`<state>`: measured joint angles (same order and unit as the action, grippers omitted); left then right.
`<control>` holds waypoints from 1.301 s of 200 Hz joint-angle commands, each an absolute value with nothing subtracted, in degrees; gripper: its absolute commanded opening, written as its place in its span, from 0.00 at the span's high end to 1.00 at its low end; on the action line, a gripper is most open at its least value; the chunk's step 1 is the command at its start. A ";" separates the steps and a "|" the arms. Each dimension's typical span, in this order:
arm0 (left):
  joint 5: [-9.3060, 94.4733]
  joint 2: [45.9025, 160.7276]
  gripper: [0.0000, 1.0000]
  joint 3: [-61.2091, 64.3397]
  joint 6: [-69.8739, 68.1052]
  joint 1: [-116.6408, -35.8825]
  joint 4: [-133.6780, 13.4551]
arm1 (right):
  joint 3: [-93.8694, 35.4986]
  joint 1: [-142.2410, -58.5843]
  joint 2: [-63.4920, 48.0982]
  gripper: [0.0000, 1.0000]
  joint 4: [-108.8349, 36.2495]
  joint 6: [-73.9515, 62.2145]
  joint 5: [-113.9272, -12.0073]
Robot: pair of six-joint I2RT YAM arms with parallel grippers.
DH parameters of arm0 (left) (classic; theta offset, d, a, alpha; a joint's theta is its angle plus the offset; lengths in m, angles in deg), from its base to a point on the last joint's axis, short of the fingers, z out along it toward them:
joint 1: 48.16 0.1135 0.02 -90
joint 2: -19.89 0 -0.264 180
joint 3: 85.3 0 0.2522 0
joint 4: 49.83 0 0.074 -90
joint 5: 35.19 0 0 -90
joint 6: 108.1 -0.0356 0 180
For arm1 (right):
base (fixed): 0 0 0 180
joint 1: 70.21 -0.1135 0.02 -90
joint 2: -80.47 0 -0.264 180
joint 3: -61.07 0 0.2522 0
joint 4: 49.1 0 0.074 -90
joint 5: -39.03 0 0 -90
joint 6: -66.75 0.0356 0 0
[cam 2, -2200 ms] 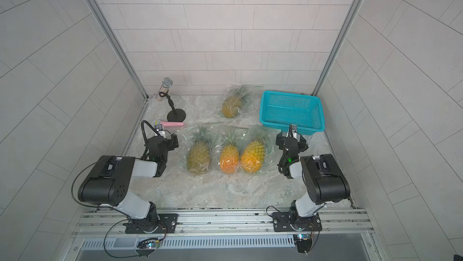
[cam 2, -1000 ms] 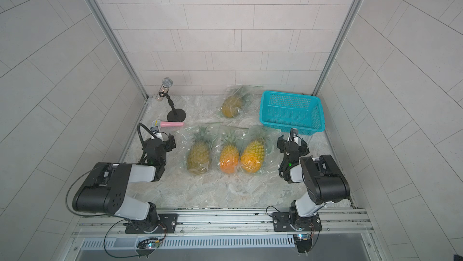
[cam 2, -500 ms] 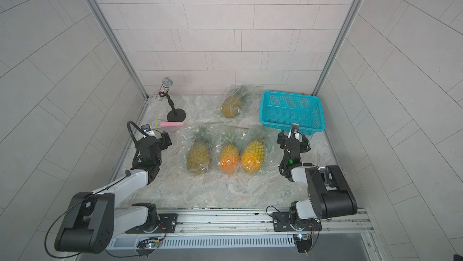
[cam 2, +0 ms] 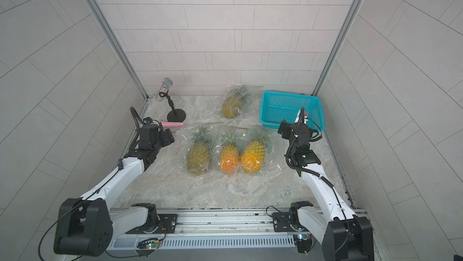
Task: Open the zip-top bag and take out the pineapple
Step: Adjust the zipper food storage bag at the center of the board.
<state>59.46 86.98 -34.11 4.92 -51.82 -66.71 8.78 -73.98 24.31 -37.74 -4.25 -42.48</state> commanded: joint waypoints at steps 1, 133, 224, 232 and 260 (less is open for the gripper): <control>51.80 87.66 0.17 -34.45 11.32 -51.38 -69.89 | 7.60 -74.60 26.54 0.00 -24.54 -2.20 -52.54; 23.64 106.03 0.52 -33.61 25.71 -46.99 -46.44 | -1.24 -78.76 21.15 0.00 -15.22 -5.23 -62.91; 25.67 98.11 1.00 -33.01 21.73 -47.08 -54.14 | -0.84 -81.44 21.32 0.00 -15.84 -6.88 -63.24; 26.23 95.75 1.00 -32.65 20.71 -47.20 -56.83 | -1.25 -82.23 21.31 0.00 -15.57 -6.71 -61.64; 26.20 88.00 1.00 -31.06 17.27 -47.82 -64.19 | -2.33 -85.19 21.48 0.00 -16.16 -8.40 -60.55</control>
<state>25.10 93.88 -34.22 21.80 -47.34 -58.12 -0.16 -83.16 21.03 -15.73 -6.59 -62.50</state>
